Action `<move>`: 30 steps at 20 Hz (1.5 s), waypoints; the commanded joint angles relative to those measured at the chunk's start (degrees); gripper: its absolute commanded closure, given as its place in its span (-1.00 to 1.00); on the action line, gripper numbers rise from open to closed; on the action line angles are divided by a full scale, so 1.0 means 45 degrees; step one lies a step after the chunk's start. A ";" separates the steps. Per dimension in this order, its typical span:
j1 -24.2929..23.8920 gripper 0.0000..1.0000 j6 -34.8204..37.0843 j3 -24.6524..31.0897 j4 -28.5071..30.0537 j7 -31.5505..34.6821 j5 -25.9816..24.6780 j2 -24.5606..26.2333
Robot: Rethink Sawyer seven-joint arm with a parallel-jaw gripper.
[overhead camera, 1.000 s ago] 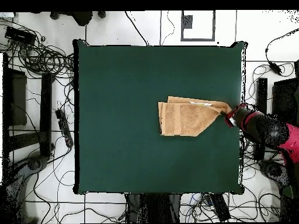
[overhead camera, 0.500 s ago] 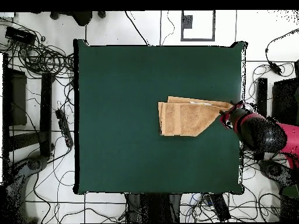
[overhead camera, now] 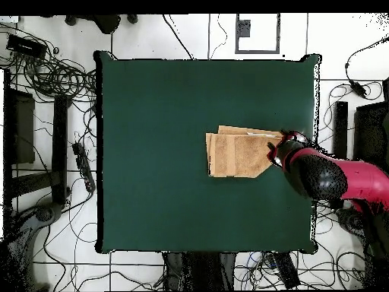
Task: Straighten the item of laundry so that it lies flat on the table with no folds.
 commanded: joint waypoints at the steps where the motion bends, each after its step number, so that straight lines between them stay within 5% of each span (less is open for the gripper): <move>1: 0.1109 -1.00 -0.0562 -0.1009 0.1503 0.3517 0.0468 0.0608; 16: 0.2182 -1.00 -0.1476 -0.1887 0.1534 0.3557 0.1091 0.1219; 30: 0.3083 -1.00 -0.4234 -0.2722 0.1432 0.3948 0.1496 0.2214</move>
